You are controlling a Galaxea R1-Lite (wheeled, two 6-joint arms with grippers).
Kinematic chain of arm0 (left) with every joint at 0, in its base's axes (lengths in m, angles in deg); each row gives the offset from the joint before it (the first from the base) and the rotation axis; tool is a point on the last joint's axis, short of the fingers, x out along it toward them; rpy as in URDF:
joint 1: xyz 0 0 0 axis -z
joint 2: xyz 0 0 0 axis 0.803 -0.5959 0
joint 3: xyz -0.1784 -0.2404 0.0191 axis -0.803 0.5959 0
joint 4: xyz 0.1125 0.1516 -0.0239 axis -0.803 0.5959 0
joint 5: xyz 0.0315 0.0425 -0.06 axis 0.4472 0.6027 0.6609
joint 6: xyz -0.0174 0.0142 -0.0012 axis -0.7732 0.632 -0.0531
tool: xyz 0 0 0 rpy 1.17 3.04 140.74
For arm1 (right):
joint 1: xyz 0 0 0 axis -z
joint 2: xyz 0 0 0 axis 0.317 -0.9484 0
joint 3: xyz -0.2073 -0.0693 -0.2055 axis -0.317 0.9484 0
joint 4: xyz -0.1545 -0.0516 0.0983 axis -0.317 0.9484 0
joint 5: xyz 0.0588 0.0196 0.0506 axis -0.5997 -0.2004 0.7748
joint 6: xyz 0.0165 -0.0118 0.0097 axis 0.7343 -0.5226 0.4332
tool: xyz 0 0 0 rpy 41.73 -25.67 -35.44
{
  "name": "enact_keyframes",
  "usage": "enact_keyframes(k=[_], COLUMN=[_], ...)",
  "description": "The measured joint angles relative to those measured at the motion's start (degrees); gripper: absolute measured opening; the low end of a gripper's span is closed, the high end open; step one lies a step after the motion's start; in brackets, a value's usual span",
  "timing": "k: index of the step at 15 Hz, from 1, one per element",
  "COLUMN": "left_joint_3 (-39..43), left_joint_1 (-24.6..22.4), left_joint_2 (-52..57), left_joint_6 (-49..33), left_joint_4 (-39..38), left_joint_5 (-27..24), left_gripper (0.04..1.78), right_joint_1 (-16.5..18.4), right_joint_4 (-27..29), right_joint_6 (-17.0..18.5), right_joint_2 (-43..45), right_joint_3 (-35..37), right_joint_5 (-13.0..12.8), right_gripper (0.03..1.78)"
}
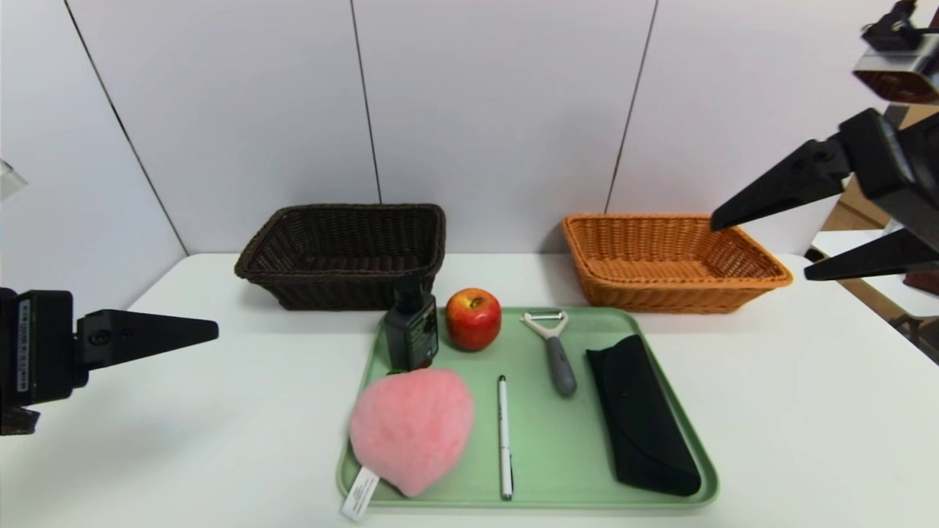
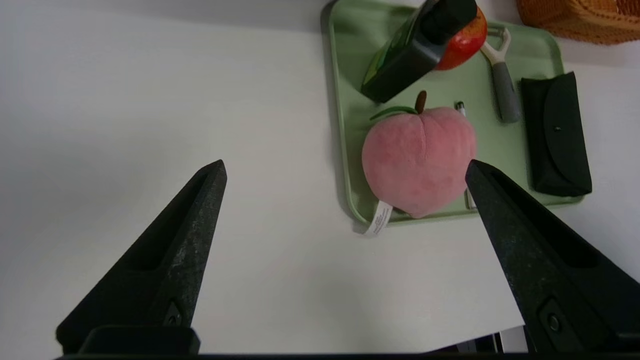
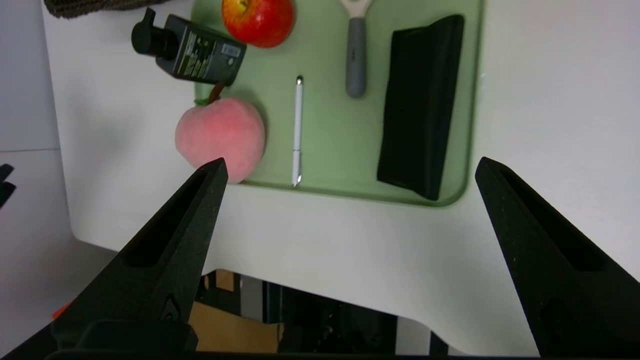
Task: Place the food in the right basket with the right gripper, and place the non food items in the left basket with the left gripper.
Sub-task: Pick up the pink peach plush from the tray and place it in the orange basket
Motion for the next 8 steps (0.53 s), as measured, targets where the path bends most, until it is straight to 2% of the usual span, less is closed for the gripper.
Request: enact_keyframes(k=[2,4,6,7,8], left_joint_3=[0.46,0.72,0.83,0.91,0.91], left_joint_1=[1.45,1.73,1.78,1.78,1.78], left_joint_2=[-0.61,0.05,1.60,2.54,3.49], left_joint_6=[-1.13,-2.40,-3.23,-3.30,-3.30], left_joint_4=[0.37,1.41,1.72,2.16,2.71], left_joint_5=[0.05,0.16,0.90,1.46,1.95], left_gripper=[1.69,1.69,1.69,1.69,1.69], right_joint_1=[-5.07,-10.81,-14.14,-14.97,-15.56], right_joint_4=[0.26,-0.90,-5.47,-7.47,-8.29], right_joint_6=[4.95,12.73,20.55,23.56,25.08], right_joint_2=[-3.04,-6.19,-9.09,-10.42,-11.68], right_joint_3=[-0.94,-1.18,-1.21,-1.18,-1.16], right_joint_5=[0.15,1.52,6.34,8.72,9.57], right_gripper=[1.71,1.71,1.71,1.71,1.71])
